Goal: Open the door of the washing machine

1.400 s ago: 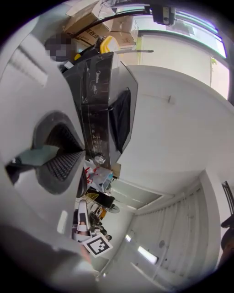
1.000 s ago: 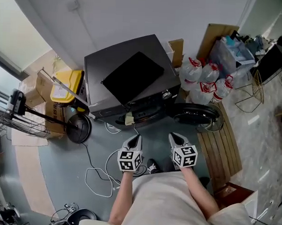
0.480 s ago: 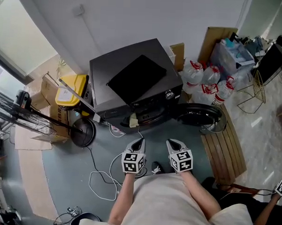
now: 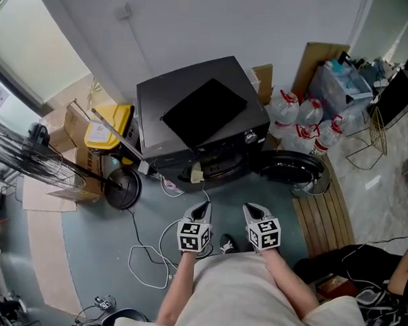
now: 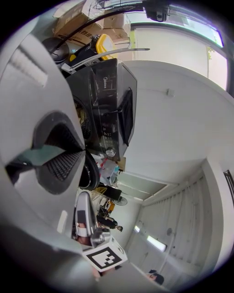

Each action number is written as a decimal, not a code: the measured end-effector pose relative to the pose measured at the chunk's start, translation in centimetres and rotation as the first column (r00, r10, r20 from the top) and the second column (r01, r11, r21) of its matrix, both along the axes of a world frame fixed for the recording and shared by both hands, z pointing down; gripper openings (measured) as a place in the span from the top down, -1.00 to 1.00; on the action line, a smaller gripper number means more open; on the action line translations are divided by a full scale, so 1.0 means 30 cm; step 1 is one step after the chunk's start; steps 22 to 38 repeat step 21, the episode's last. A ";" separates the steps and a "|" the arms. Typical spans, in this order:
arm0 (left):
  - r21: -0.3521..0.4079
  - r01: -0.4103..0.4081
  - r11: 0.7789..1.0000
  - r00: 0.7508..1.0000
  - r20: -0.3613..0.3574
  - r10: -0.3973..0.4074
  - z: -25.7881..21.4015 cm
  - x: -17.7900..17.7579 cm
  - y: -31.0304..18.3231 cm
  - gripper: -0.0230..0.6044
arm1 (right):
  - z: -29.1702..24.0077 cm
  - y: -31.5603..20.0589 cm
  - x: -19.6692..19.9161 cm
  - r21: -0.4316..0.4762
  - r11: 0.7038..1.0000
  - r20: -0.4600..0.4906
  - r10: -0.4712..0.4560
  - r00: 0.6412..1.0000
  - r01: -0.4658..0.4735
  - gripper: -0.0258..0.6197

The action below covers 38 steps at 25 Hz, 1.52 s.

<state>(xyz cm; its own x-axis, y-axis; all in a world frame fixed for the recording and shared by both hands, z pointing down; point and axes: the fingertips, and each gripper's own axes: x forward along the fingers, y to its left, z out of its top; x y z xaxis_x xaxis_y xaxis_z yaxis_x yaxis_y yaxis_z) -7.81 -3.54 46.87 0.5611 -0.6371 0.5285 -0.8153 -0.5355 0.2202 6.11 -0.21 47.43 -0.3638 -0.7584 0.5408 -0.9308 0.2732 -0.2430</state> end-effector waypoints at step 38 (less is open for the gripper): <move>-0.004 0.021 1.000 1.000 -0.013 -0.021 0.002 -0.008 -0.014 0.74 | -0.008 -0.009 0.025 0.010 1.000 0.010 0.007 1.000 -0.007 0.92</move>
